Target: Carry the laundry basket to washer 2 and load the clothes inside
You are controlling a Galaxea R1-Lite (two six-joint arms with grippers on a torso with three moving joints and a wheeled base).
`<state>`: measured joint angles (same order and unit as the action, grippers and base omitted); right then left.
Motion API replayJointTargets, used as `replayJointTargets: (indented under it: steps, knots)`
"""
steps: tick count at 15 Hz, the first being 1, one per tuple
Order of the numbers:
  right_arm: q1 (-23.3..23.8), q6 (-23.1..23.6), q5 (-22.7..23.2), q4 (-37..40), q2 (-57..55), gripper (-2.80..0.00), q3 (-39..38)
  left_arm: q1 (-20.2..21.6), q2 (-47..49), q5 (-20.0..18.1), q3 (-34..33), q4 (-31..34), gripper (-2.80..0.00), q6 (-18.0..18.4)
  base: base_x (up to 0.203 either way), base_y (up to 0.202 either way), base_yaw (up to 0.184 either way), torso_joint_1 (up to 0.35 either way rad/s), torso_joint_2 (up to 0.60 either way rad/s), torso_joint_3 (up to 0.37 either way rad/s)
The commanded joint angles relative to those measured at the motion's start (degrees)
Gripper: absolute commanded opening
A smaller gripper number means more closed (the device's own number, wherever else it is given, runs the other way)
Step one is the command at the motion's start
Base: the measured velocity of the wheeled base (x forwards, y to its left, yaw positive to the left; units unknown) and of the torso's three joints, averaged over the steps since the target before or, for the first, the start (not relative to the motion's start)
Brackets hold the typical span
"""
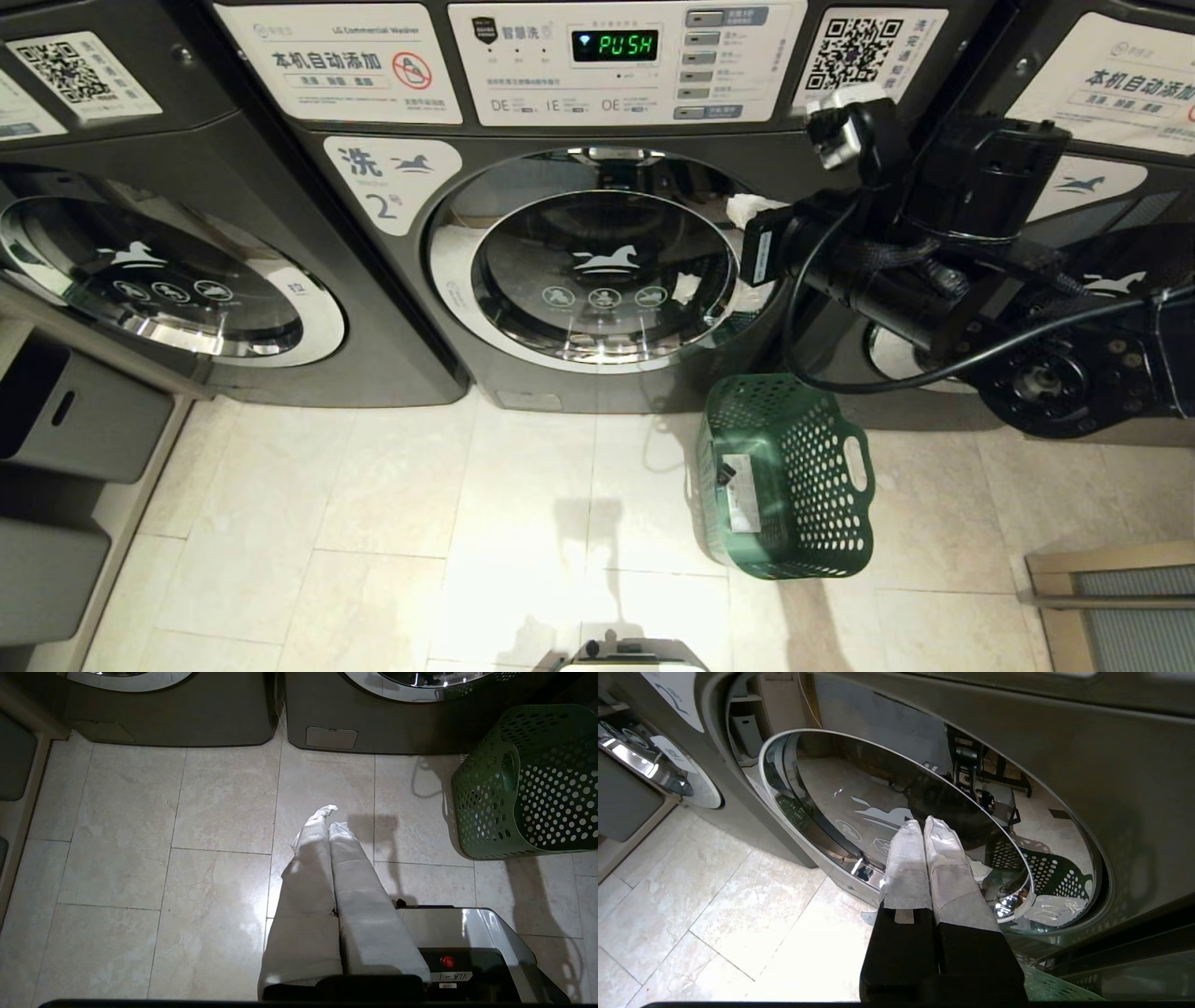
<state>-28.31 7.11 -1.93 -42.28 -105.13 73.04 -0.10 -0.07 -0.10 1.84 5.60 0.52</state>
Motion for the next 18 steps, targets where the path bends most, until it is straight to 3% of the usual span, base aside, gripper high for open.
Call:
replayJointTargets:
  steps: [1,11,18]
  knots:
    - [-0.17,0.1,0.08,-0.17,2.03,-2.8,-0.34,0.01,-0.1,0.01,0.0,0.03,-2.8,0.0,0.0,0.0,0.0,0.0,0.0,0.0]
    - [-0.26,-0.08,0.03,-0.57,7.13,-2.8,-4.83,0.01,-0.1,0.01,0.0,0.03,-2.8,0.0,0.0,0.0,0.0,0.0,0.0,0.0]
    - [-3.41,-0.21,-1.83,-2.42,-2.33,-2.8,9.29,0.01,-0.1,0.01,0.0,0.03,-2.8,0.0,0.0,0.0,0.0,0.0,0.0,0.0]
